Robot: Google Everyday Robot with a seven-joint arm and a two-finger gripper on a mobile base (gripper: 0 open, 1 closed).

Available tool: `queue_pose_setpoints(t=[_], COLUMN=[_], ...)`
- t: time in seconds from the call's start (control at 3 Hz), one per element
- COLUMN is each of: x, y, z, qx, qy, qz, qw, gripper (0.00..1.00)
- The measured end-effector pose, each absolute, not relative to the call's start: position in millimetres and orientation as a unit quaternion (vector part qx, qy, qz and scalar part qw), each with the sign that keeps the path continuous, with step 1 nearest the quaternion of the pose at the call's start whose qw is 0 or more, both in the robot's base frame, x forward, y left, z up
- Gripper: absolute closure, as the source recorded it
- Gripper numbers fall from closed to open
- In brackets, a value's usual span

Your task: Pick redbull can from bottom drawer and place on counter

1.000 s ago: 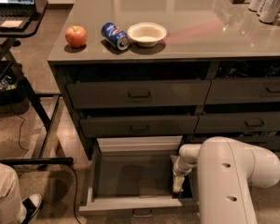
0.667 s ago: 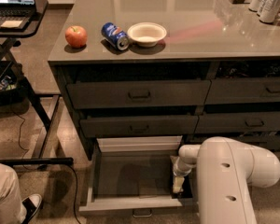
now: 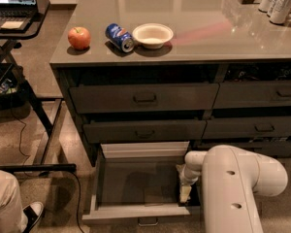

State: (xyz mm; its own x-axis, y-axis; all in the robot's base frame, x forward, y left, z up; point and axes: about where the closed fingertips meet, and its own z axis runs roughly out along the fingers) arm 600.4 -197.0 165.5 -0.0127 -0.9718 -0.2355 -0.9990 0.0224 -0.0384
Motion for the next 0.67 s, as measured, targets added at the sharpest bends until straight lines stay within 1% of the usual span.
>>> queue_pose_setpoints(t=[0.67], x=[594], y=[-210], z=[145], qx=[-0.709], qy=[0.695], qz=[0.086], qw=[0.082], gripper=[0.00])
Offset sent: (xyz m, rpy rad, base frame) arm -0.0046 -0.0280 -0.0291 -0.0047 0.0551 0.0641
